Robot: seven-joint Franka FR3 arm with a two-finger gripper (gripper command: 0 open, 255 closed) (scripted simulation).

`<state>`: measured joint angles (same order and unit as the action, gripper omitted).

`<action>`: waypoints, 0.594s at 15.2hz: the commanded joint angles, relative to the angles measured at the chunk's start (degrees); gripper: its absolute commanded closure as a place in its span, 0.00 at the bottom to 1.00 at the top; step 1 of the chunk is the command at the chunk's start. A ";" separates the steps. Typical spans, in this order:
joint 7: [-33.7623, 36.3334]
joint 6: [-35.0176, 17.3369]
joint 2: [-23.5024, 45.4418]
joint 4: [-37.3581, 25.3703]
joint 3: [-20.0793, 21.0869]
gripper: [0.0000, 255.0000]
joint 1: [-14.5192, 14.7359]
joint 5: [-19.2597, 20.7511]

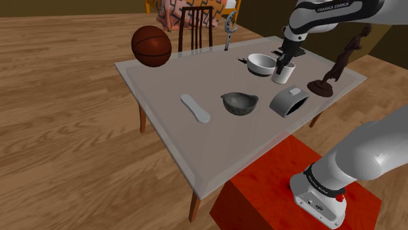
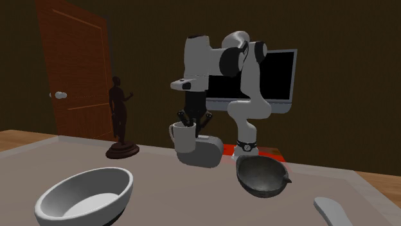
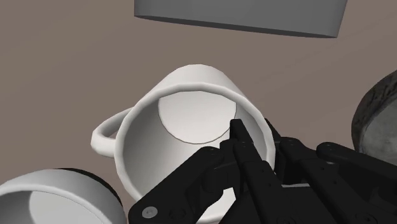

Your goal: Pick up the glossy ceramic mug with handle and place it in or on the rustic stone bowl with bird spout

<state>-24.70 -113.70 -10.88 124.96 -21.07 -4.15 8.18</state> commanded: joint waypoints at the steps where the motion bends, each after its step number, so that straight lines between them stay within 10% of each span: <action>1: -0.11 1.61 -0.42 -1.21 0.07 1.00 -0.01 0.04; 9: -0.28 7.80 -1.53 -6.33 0.52 1.00 0.14 0.04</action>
<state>-24.91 -106.67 -12.40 119.39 -20.59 -4.02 8.25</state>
